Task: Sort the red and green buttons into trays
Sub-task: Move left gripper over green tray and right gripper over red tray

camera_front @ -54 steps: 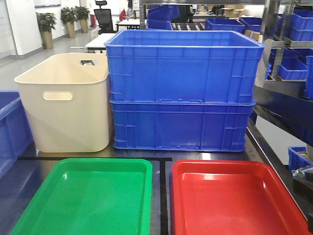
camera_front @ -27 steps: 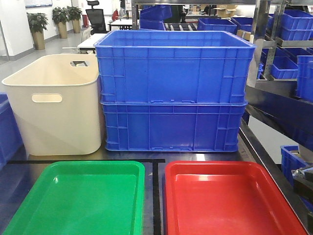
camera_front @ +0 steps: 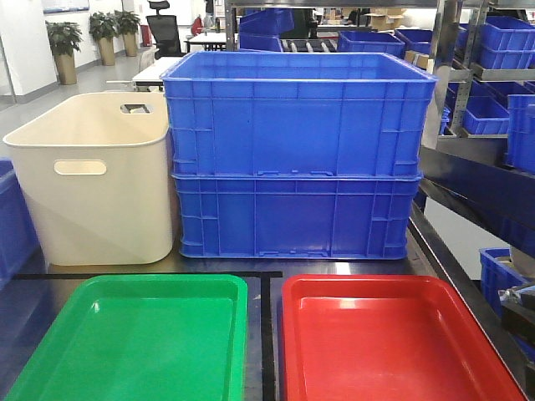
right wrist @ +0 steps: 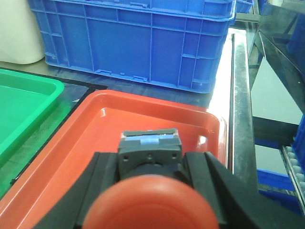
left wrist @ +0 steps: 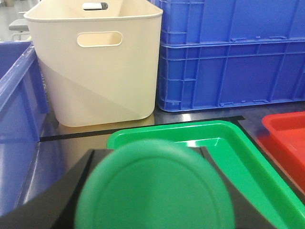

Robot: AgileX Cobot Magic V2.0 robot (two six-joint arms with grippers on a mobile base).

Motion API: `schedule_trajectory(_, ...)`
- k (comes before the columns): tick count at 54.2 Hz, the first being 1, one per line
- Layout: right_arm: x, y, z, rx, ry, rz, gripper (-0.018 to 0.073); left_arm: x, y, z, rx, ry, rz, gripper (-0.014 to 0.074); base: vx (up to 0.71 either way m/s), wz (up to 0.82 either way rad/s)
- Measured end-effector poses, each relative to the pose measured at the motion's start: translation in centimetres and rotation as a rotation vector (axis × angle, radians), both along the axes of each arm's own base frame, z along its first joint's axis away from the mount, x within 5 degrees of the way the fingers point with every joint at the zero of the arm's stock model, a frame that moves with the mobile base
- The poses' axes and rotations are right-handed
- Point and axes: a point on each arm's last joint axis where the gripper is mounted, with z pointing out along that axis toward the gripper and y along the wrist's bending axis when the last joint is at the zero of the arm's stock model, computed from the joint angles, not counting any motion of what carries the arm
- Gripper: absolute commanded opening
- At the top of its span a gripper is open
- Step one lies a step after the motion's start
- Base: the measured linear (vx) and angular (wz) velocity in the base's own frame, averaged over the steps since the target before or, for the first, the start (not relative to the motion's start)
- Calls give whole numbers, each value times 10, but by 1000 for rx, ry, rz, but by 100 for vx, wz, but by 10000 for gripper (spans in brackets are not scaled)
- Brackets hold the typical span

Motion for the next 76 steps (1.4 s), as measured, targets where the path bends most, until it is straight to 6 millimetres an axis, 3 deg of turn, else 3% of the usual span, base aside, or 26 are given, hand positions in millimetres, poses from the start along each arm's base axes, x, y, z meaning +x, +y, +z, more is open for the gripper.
schedule_trajectory(18, 0, 0, 0, 0, 0, 0, -9, 0, 0, 0, 0, -2, 0, 0, 0, 0)
schedule_trajectory(26, 1, 0, 2, 2, -18, -6, -9, 1, -2, 8, -20, -89, -19, 0, 0, 0)
schedule_trajectory(37, 11, 3, -2, 57, -8, 1, -9, 23, -11, 12, -34, -147, -56, 0, 0, 0)
schedule_trajectory(50, 43, 13, -20, 88, 57, 87, -9, 79, -51, -17, -12, -25, -175, 0, 0, 0)
schedule_trajectory(59, 79, 21, -50, 95, 134, 138, -6, 117, -74, -60, 17, 107, -216, 2, 0, 0)
schedule_trajectory(67, 97, 22, -69, 98, 172, 141, 1, 134, -80, -93, 10, 230, -202, 7, 0, 0)
schedule_trajectory(76, 110, 23, -89, 70, 232, 152, 24, 143, -84, -116, -3, 311, -189, 50, 0, 0)
